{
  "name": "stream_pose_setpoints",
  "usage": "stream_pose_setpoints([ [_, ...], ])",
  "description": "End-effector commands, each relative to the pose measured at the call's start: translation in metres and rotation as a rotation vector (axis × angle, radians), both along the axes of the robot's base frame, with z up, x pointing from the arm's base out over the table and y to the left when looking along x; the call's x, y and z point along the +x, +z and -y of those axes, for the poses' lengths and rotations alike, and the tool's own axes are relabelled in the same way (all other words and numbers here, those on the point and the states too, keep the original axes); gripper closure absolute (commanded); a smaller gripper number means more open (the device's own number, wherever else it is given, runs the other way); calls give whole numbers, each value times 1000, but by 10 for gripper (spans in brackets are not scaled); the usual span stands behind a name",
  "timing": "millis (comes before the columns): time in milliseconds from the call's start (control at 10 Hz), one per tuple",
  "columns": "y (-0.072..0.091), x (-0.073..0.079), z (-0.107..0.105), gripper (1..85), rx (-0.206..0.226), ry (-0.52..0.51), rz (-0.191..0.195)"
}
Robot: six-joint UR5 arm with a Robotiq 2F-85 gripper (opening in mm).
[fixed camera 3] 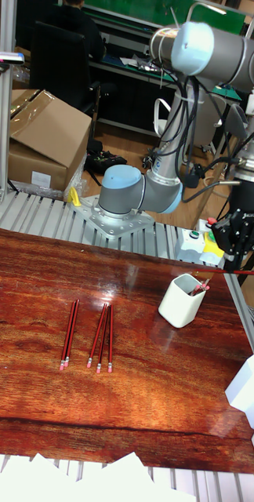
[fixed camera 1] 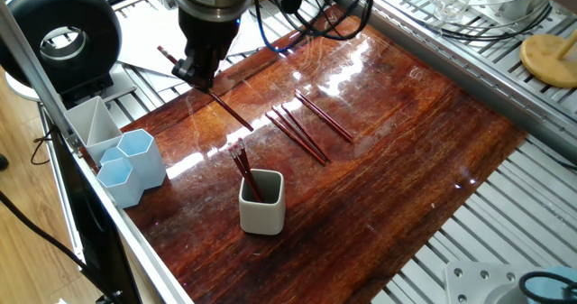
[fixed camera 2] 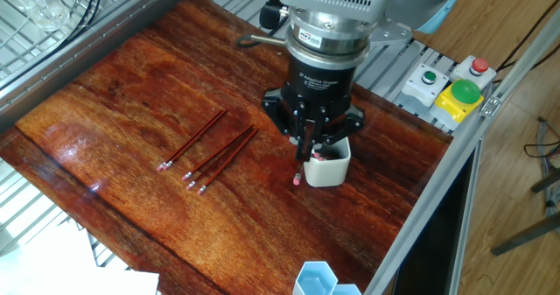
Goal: Put the pen into the pen holder
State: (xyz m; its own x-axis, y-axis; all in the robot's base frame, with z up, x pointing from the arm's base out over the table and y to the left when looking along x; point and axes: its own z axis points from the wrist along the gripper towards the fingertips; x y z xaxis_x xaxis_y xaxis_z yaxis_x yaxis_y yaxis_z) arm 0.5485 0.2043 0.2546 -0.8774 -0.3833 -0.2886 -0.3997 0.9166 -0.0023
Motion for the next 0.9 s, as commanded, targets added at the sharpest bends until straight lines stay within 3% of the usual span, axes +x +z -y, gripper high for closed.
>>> stream_pose_setpoints([
  [0,-6,-7,8,847,-13,-12,-9],
  [100,-10,-23,13,847,-25,-44,-73],
  [300,-7,-16,2,847,23,-57,-49],
  [500,-7,-21,-5,847,58,-81,-72],
  [600,-6,-25,-2,847,46,-69,-71],
  [700,0,-40,5,847,57,-62,-35],
  [800,7,-49,1,847,107,-57,4],
])
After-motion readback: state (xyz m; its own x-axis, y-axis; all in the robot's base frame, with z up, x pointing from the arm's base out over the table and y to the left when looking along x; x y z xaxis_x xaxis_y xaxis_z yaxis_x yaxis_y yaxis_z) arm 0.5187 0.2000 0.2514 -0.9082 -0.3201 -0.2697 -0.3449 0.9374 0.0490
